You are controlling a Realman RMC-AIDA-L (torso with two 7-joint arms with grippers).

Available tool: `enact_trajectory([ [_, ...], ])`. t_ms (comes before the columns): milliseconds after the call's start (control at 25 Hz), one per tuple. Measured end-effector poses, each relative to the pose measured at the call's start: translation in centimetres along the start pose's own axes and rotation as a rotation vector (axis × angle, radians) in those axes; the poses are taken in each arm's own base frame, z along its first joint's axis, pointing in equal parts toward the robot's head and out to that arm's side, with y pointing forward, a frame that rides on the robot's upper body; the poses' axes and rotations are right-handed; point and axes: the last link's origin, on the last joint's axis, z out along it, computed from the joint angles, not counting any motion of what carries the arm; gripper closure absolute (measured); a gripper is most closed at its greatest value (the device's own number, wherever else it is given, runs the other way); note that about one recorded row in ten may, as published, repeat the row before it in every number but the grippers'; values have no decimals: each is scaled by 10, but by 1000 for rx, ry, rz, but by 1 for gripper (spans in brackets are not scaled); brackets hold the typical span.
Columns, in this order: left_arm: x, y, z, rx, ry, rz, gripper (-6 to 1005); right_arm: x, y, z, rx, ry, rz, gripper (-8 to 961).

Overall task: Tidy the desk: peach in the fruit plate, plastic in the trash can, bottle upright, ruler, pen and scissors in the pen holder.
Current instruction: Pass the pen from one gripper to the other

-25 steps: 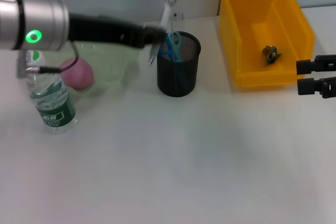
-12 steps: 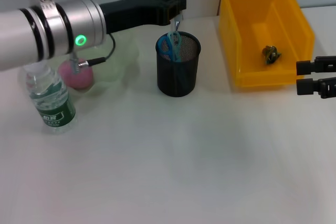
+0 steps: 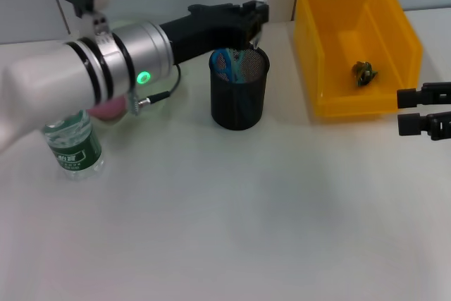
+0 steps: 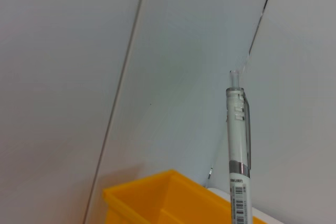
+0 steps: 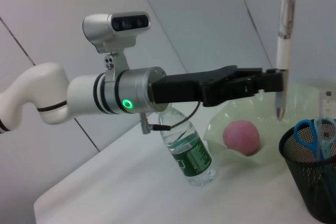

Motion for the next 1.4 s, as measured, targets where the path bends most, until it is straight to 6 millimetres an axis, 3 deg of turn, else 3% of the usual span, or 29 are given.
enact_trajectory([
  [240,-11,6,8,36,28,45,863,-2,0,2,-9,7,-7,124],
  [720,-20,5,4,53,87,7,863,-4,-3,6,11,-13,-55,124],
  [1040,-21,13,-9,11,149,10,862,-15,-14,-11,184,-344,-161,124],
  [1400,-21,37,-16,-131,224,66,862,-29,-13,21,133,-394,-208,124],
])
